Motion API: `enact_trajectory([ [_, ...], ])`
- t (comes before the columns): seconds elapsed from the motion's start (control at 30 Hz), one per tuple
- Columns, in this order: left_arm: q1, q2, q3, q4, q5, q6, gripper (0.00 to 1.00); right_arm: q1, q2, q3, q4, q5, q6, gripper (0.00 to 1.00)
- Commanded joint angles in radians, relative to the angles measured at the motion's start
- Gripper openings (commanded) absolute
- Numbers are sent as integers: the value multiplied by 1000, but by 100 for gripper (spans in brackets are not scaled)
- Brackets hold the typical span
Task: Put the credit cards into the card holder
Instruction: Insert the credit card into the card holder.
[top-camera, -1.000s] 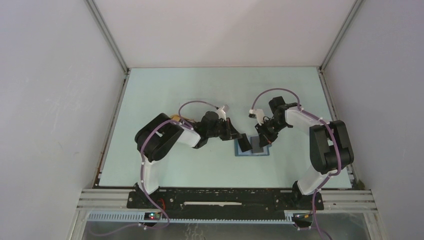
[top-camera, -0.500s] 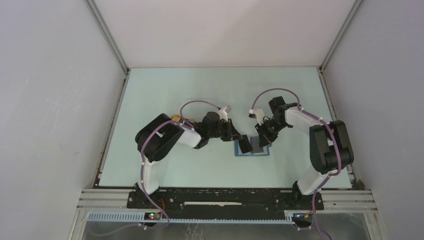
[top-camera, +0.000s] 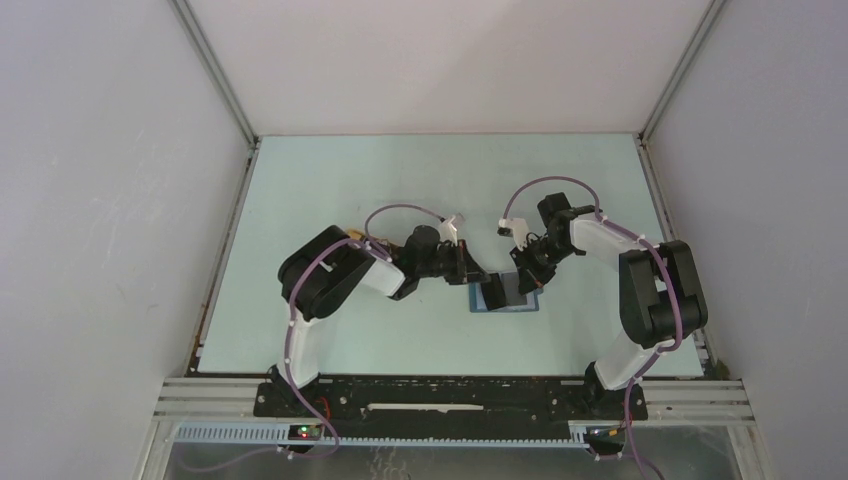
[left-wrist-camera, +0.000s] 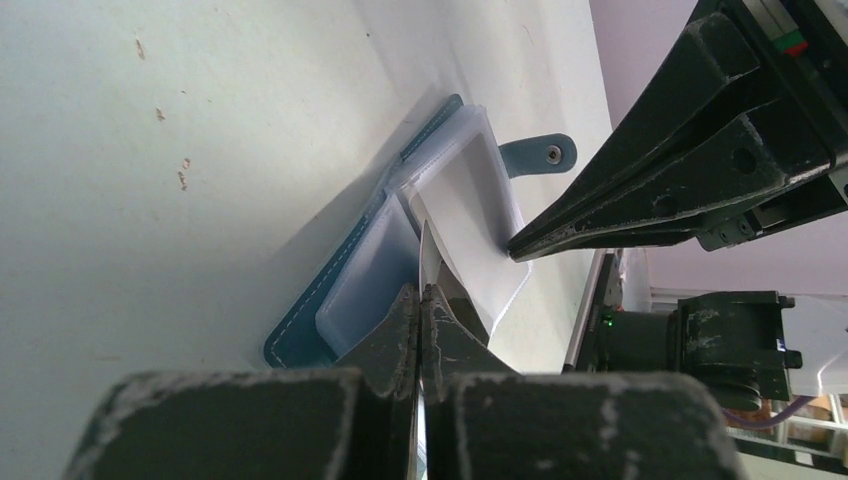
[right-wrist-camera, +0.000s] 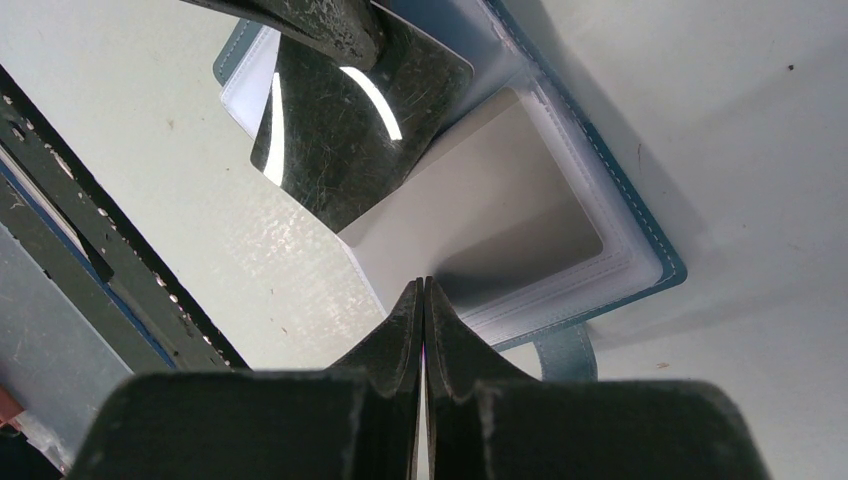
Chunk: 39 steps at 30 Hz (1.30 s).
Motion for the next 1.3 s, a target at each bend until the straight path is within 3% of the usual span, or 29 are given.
enact_trajectory([
  [0.0, -10, 30, 42, 44, 25, -16, 0, 5, -7, 30, -4, 4, 2, 6],
  [1.27, 14, 109, 170, -216, 81, -79, 0, 12, -16, 29, 1, 4, 3, 6],
])
